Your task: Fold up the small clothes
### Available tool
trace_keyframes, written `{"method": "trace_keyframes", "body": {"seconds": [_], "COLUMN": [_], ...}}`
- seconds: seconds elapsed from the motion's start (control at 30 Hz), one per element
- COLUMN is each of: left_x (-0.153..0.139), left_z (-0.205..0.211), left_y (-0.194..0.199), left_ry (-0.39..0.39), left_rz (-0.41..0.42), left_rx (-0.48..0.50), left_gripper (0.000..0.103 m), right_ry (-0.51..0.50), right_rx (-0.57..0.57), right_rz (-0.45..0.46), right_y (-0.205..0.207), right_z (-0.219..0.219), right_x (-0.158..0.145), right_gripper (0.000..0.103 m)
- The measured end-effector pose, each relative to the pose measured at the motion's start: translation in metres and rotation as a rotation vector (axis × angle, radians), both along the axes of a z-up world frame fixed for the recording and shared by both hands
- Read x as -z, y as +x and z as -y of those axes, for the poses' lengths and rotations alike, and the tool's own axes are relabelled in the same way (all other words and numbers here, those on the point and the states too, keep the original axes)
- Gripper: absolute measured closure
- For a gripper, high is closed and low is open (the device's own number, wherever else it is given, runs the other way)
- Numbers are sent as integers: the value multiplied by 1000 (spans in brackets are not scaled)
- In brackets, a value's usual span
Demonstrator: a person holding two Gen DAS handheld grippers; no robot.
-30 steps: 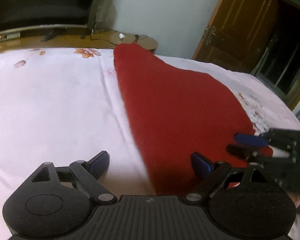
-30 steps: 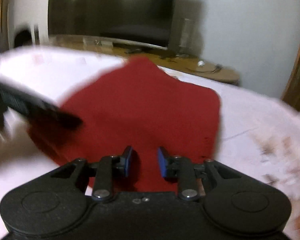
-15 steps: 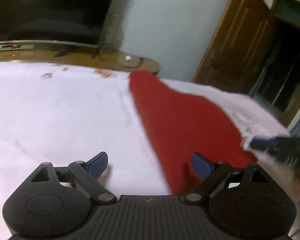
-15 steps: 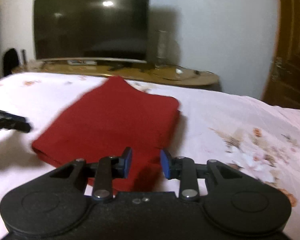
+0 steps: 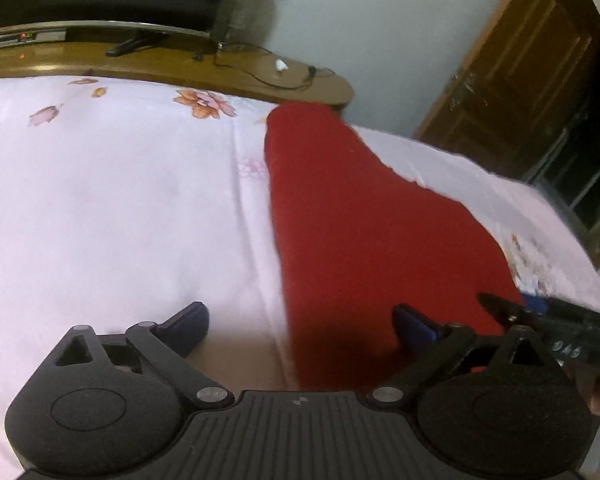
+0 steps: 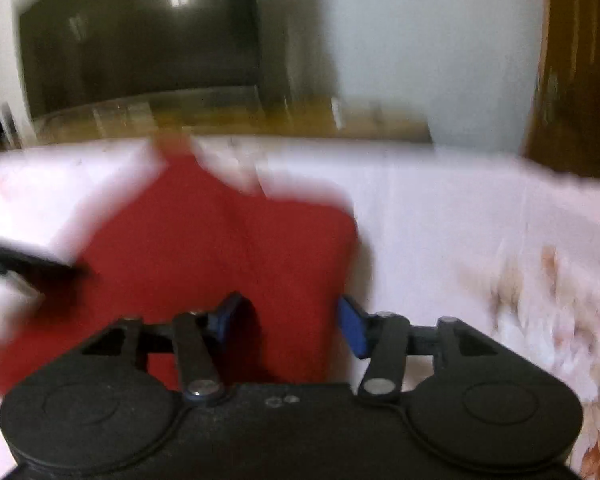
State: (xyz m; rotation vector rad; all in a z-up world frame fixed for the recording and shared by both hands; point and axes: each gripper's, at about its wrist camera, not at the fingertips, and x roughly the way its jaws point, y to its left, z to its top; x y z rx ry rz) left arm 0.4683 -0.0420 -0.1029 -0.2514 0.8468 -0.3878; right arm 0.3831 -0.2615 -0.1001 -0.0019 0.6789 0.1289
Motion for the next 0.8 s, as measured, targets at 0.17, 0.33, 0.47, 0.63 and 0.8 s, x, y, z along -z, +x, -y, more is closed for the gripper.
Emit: {"method": "trace_keyframes", "body": {"seconds": [0.17,0.33,0.47,0.63,0.8], "left_x": [-2,-1,-3,-4,-9], "left_z": [3,1,0,1,-15], "left_y": [-5,-7,-7,-6,-10], "left_ry": [20,19,25,28,-100], "left_rz": [7,12,13,8,-20], "left_rx": [2,-11,-2,1,56], "left_gripper": [4,4,4,4,4], "right_ry": [178,185,236,237,443], "right_rx": [42,33,44,41,33], "right_rz": [-46,-56,-85,-107,-163], "right_y": [-3,-1,-3,0,-3], "right_z": [31,33,36,38,61], "right_x": [4,2,3,3,2], "right_gripper": [38,36,32,30,31]}}
